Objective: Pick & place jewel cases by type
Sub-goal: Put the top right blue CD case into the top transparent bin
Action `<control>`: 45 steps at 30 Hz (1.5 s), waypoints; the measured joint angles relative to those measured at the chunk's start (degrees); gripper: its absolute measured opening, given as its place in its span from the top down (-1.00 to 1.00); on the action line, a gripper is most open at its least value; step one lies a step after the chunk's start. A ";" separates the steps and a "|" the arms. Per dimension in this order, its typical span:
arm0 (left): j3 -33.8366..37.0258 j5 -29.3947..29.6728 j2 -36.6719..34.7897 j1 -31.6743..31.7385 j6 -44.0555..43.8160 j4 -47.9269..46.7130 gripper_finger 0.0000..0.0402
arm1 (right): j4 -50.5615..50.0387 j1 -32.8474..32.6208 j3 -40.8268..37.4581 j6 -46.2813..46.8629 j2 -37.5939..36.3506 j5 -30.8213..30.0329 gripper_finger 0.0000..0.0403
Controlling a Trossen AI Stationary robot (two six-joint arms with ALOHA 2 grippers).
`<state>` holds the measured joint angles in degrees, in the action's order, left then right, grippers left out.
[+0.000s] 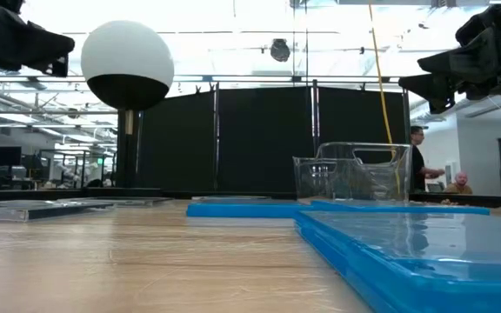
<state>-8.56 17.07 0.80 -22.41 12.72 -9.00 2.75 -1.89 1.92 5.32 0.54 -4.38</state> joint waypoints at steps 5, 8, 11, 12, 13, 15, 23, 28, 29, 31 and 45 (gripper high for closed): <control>-0.01 -0.49 0.00 0.00 3.53 2.39 0.96 | 0.46 0.00 0.01 0.00 0.01 -0.05 -0.16; 0.00 -0.54 0.00 0.00 -0.08 3.57 0.96 | 1.69 -0.01 -0.01 2.62 0.00 0.04 -0.16; 0.00 -0.39 0.00 0.00 -7.39 3.73 0.96 | 2.48 -0.09 0.01 14.95 0.13 0.18 -0.15; -0.01 0.25 0.00 0.00 -8.58 3.85 0.96 | 3.07 -0.09 0.00 18.54 0.15 -0.19 -0.15; -0.01 1.30 0.00 0.00 -8.93 3.89 0.96 | 3.92 -0.09 0.00 20.63 0.15 -0.96 -0.15; 0.00 2.69 0.00 0.00 -8.95 3.40 0.96 | 5.88 -0.09 -0.01 21.54 0.15 -3.31 -0.15; 0.00 8.91 0.20 0.00 -14.30 0.42 0.96 | 10.31 -0.09 0.00 24.18 0.15 -4.55 -0.15; -0.02 6.18 3.36 0.00 -15.54 0.19 0.96 | 10.71 -0.08 -0.01 23.70 0.15 -4.60 -0.16; -0.02 5.04 4.77 0.00 -16.30 1.15 0.96 | 10.77 -0.07 0.00 22.65 0.15 -4.89 -0.16; -0.02 3.57 8.31 0.00 -16.81 4.30 0.96 | 10.77 -0.07 -0.01 18.57 0.15 -7.97 -0.15; -16.23 -8.42 61.13 15.61 -19.68 28.42 0.78 | 13.31 -0.08 -0.01 9.92 0.24 -8.97 -0.13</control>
<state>-24.79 8.65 61.92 -6.80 -6.96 19.42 16.06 -1.97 1.91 15.25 0.78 -13.35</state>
